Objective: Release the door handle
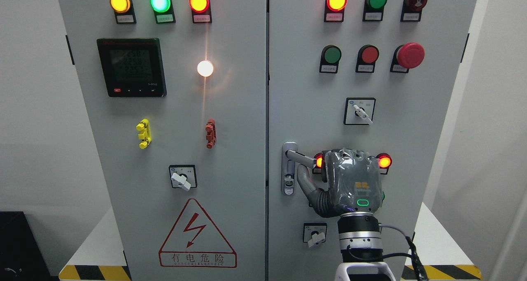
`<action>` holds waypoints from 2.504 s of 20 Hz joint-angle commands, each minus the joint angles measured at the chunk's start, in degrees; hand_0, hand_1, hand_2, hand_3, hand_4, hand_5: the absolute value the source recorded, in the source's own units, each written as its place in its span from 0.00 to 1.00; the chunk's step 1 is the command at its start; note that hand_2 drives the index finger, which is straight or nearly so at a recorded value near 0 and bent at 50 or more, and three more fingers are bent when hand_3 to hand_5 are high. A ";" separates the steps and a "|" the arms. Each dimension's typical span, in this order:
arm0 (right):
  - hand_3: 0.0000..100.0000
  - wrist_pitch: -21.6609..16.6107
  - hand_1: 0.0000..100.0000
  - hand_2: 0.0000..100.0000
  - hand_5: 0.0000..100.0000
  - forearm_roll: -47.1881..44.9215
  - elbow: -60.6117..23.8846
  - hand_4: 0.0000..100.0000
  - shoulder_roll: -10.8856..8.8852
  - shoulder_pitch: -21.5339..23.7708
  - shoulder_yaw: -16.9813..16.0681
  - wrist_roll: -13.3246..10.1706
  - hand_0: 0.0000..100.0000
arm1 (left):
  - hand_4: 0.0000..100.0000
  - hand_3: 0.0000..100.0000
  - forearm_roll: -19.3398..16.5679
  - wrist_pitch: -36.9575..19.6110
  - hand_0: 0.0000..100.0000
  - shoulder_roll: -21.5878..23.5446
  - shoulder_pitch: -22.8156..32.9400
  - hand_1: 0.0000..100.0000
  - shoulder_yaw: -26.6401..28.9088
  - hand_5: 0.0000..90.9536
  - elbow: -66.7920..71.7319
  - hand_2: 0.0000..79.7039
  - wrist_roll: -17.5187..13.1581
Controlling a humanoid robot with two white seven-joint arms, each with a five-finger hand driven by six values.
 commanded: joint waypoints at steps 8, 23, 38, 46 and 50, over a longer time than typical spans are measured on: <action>1.00 -0.12 0.37 0.92 1.00 -0.09 -0.13 1.00 -0.10 0.07 -0.28 -0.05 0.44 | 0.00 0.00 -0.06 -0.04 0.12 0.00 0.97 0.56 0.00 0.00 0.00 0.00 0.01; 1.00 -2.66 0.35 0.88 0.99 -0.61 -4.69 1.00 -1.15 5.16 -0.97 -1.63 0.47 | 0.00 0.00 0.02 -0.04 0.12 0.00 0.97 0.56 0.00 0.00 0.00 0.00 0.01; 0.64 -31.47 0.27 0.35 0.67 -4.82 -16.39 0.68 -1.51 21.69 -19.25 -5.94 0.47 | 0.00 0.00 -0.06 -0.04 0.12 0.00 0.97 0.56 0.00 0.00 0.00 0.00 0.01; 0.29 -37.03 0.25 0.19 0.22 -12.91 -16.30 0.30 -2.03 21.52 -25.05 -4.71 0.50 | 0.00 0.00 0.02 -0.04 0.12 0.00 0.97 0.56 0.00 0.00 0.00 0.00 0.01; 0.23 -42.03 0.23 0.19 0.00 -16.34 -16.21 0.19 -1.95 21.43 -28.31 -1.90 0.53 | 0.00 0.00 0.02 -0.04 0.12 0.00 0.97 0.56 0.00 0.00 0.00 0.00 0.01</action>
